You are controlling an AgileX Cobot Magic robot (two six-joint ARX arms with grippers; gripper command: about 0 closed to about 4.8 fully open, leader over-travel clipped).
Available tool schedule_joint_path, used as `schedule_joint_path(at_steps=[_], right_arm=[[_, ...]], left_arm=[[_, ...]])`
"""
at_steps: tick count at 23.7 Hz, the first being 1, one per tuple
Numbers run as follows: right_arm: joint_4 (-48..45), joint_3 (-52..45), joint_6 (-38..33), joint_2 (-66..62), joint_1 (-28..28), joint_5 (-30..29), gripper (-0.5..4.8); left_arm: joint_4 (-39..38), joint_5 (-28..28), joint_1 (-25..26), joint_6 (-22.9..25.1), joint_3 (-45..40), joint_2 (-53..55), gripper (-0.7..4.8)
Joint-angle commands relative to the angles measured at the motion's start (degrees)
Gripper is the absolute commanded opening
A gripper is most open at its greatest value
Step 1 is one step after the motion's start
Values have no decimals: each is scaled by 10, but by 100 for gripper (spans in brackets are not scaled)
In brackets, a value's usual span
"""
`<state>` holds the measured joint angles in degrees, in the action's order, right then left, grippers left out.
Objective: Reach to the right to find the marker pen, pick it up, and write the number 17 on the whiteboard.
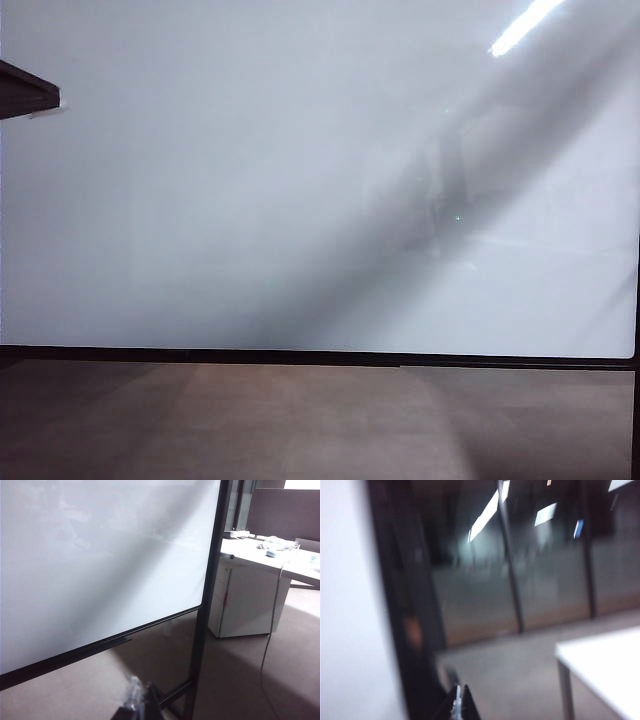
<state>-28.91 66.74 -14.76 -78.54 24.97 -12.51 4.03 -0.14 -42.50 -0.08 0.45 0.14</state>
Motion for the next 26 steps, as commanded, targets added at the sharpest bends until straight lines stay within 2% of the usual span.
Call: schedule_joint_path(at_steps=[1, 3, 5, 6, 7, 8, 10, 12, 16, 20, 26], right_arm=[[-35, 1, -5, -74, 11, -61, 40], [-65, -17, -4, -112, 11, -79, 197], [-119, -58, -6, -133, 11, -80, 220], [-140, -77, -4, -136, 11, -82, 256], [-179, -110, 0, -140, 9, -82, 318], [-212, -131, 0, -145, 9, -81, 337], [-303, -172, 0, -182, 9, -83, 337], [-338, -180, 0, -235, 9, -135, 337], [-399, -180, 0, -302, 8, -141, 337], [-425, -177, 30, -351, 5, -140, 336], [-425, -139, 34, -399, -2, -144, 327]], left_arm=[[7, 2, 0, -2, 0, 1, -5], [8, 2, 0, -2, 0, 1, -5], [7, 2, 0, -2, 0, 1, -5], [7, 1, -1, -2, 0, 1, -5], [7, 2, -3, -2, 0, 1, -5], [7, 2, -5, -2, 0, 1, -5], [7, 2, -12, -2, 0, 1, -5], [7, 2, -28, -2, 0, 1, -5], [7, 2, -37, -2, 0, 1, -5], [7, 2, -37, -2, 0, 1, -5], [7, 2, -37, -2, 0, 1, -5]])
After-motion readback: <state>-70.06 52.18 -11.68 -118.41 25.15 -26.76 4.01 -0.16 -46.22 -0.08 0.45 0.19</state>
